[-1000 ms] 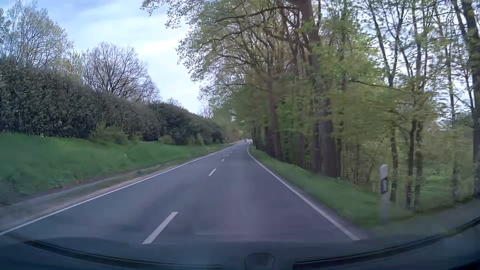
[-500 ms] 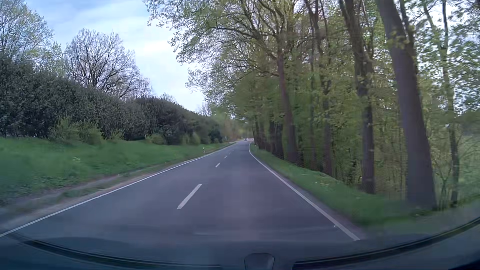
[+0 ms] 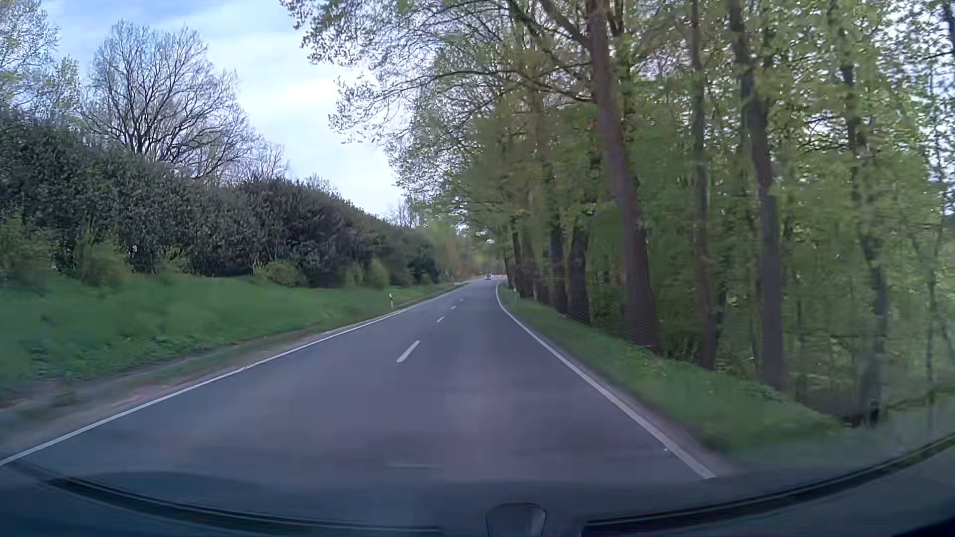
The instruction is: Follow the waypoints while adhering to traffic rules and regulations
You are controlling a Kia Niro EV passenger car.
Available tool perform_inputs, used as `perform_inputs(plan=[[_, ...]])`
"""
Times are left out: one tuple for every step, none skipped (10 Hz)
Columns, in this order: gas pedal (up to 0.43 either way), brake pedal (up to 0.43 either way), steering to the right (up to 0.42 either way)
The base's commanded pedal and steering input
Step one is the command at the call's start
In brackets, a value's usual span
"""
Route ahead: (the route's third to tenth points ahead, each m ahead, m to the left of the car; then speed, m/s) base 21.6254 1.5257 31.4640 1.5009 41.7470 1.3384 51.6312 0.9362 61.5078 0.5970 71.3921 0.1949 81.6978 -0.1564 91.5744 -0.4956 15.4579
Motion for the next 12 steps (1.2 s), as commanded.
perform_inputs(plan=[[0.059, 0.000, -0.004], [0.059, 0.000, -0.004], [0.059, 0.000, -0.004], [0.059, 0.000, -0.003], [0.059, 0.000, -0.003], [0.059, 0.000, -0.003], [0.059, 0.000, -0.003], [0.059, 0.000, -0.003], [0.059, 0.000, -0.003], [0.059, 0.000, -0.003], [0.059, 0.000, -0.002], [0.059, 0.000, -0.002]])
